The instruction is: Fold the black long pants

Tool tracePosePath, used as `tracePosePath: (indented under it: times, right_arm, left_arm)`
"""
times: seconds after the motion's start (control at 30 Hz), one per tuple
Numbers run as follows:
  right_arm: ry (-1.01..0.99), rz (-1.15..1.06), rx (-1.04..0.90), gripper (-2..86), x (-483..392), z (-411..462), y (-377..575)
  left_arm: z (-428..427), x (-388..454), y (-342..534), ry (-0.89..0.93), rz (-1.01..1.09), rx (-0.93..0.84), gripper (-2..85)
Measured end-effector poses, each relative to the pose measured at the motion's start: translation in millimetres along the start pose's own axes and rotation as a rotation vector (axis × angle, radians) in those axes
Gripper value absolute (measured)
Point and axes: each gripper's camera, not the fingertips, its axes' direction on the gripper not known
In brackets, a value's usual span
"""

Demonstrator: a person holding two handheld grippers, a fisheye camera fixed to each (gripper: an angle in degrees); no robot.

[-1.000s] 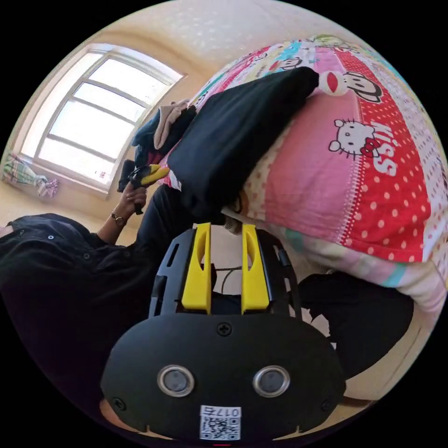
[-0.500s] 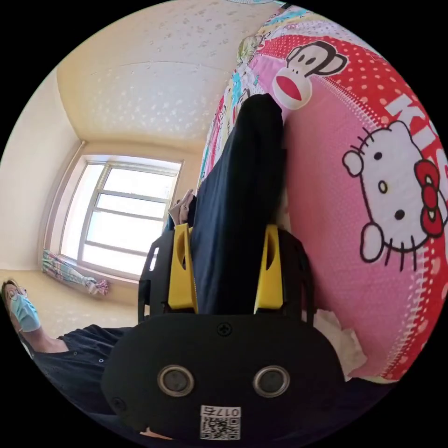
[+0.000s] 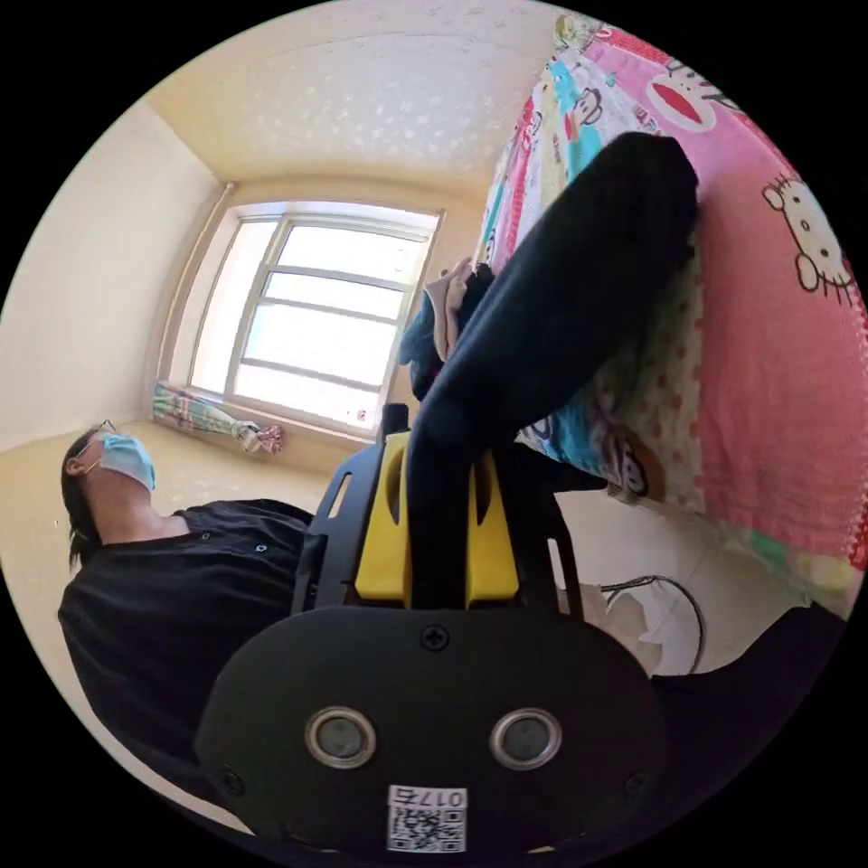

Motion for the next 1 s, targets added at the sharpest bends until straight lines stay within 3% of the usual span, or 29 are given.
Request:
tracePosePath:
  times: [0.1,0.27,0.43,0.53,0.67,0.73,0.77,0.83,0.87,0.93,0.97,1.0]
  right_arm:
    - [-0.025,-0.202,-0.044,9.1,-65,4,5]
    - [-0.147,-0.41,-0.086,8.3,-134,38,-43]
    - [-0.259,-0.674,-0.218,8.3,-208,135,-126]
    - [-0.232,-0.888,-0.249,8.2,-269,216,-178]
    - [-0.056,-1.094,-0.253,8.3,-309,332,-236]
    - [0.021,-1.076,-0.29,8.7,-296,385,-263]
    - [0.049,-0.954,-0.335,9.4,-272,422,-286]
    - [0.143,-0.684,-0.394,10.7,-212,478,-312]
    - [0.281,-0.5,-0.431,11.9,-163,510,-317]
    - [0.541,-0.305,-0.532,13.5,-96,550,-305]
    - [0.577,-0.271,-0.55,14.0,-69,560,-292]
    - [0.494,-0.271,-0.493,14.0,-59,552,-284]
  left_arm:
    - [-33,33,35,0.217,0.044,0.071,8.7]
    - [-110,108,53,0.244,0.227,0.341,8.4]
    - [-243,187,66,-0.04,0.584,0.666,8.9]
    - [-327,210,63,-0.205,0.652,0.831,9.4]
    - [-423,210,41,-0.364,0.687,0.922,9.7]
    - [-475,174,13,-0.429,0.619,0.907,10.1]
    - [-487,157,5,-0.425,0.561,0.9,10.3]
    - [-516,67,-21,-0.371,0.213,0.875,12.6]
    - [-517,42,-25,-0.382,0.116,0.862,13.6]
    - [-503,-47,-36,-0.478,-0.16,0.68,16.1]
    - [-498,-63,-35,-0.475,-0.193,0.633,16.0]
    - [-494,-84,-23,-0.362,-0.197,0.671,15.8]
